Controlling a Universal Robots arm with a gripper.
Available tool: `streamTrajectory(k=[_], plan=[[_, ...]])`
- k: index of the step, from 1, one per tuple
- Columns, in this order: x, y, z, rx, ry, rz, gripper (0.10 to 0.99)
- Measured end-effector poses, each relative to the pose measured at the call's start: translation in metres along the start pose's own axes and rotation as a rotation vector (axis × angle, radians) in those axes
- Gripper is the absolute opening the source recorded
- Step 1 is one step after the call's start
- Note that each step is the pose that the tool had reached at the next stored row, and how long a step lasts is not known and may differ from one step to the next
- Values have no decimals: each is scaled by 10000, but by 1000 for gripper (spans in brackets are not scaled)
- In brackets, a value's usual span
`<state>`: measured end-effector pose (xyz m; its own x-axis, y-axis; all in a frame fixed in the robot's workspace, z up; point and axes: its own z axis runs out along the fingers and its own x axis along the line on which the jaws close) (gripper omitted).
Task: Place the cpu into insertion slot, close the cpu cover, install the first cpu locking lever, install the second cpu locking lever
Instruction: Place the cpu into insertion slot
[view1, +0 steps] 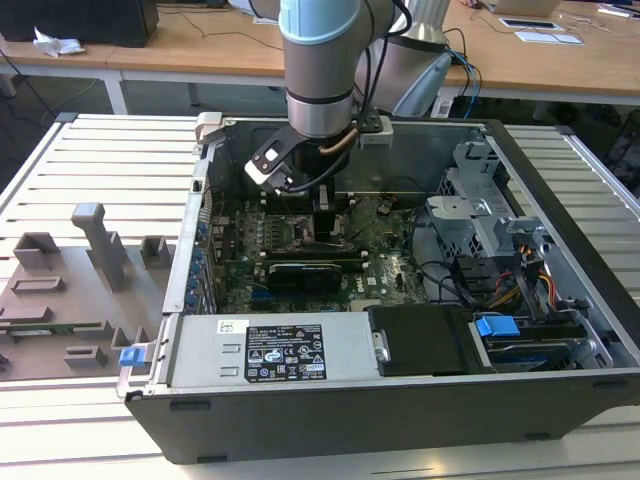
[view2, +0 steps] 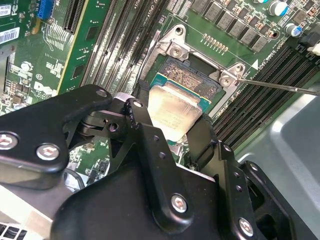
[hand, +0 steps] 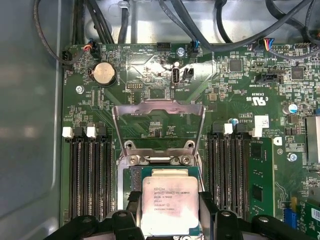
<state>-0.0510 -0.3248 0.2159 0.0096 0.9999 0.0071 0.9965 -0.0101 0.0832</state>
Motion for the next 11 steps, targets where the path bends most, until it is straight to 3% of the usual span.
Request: streamTrajectory(k=[11], plan=[[35, -35, 77, 2, 19, -231, 541]])
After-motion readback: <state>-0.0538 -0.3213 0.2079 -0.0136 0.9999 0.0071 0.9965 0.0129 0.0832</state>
